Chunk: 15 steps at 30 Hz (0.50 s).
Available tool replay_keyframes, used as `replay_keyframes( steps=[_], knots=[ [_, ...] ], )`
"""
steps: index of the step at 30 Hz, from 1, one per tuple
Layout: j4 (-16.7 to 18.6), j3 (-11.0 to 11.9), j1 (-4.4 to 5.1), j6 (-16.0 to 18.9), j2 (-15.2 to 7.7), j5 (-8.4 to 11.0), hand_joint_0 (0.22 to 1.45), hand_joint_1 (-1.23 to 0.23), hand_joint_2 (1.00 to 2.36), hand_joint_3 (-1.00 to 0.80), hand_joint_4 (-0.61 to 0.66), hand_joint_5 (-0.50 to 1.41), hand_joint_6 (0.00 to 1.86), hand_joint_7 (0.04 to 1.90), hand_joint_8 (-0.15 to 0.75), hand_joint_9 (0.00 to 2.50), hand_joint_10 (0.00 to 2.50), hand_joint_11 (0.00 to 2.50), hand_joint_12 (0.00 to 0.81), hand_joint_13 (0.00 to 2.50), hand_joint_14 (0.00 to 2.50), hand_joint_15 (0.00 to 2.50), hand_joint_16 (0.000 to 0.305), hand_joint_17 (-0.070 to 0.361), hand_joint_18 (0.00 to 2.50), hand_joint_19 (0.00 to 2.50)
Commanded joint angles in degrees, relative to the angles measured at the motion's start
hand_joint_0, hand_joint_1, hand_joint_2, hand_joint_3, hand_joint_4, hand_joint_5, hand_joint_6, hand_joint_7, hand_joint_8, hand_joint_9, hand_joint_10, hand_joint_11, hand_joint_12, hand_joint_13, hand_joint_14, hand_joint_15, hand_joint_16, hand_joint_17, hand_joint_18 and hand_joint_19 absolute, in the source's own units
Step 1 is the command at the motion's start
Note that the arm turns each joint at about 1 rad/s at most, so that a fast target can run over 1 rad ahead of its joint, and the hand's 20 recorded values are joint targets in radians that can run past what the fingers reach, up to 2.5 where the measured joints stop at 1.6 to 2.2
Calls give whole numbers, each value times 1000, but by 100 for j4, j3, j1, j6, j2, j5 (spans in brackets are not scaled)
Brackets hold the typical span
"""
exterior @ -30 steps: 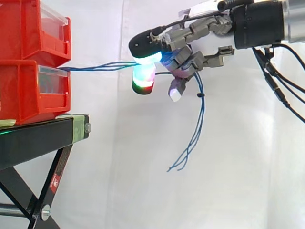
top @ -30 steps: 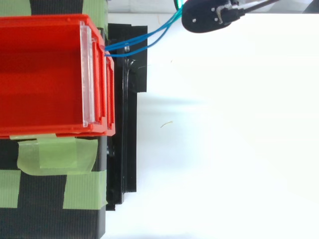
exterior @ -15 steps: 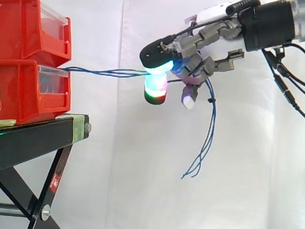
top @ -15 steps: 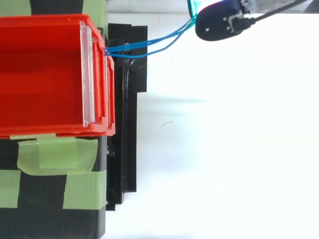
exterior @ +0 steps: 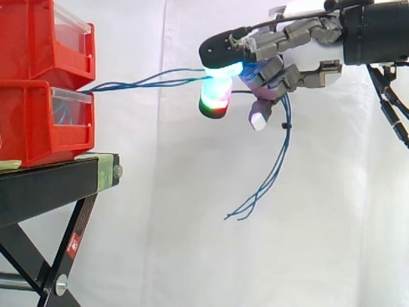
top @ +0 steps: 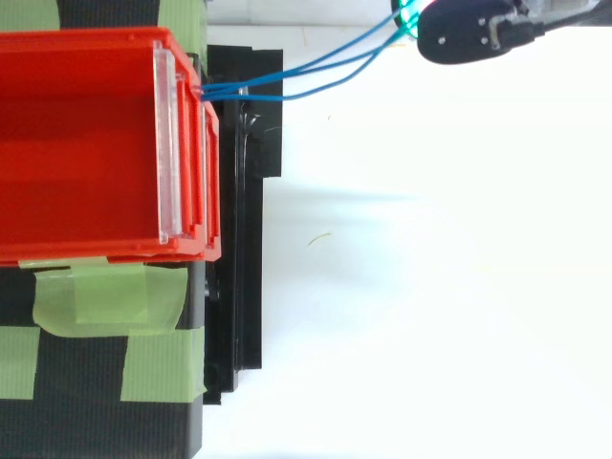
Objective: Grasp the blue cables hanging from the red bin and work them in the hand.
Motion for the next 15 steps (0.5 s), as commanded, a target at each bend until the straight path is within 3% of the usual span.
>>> replay_keyframes(
  steps=[1,7,15],
  knots=[
    [77,-3,25,2,3,9,983,-684,1013,125,270,271,488,1194,393,565,2500,2500,492,944,2500,1664,57,128,1087,524],
    [94,-3,60,2,3,27,955,-692,1015,61,276,270,480,1194,396,568,2500,2500,494,951,2500,1664,58,131,1107,535],
    [542,-3,104,-60,-6,123,831,-677,1018,-431,247,265,404,1261,387,543,2500,2500,493,908,2500,1712,51,114,1042,685]
  ],
)
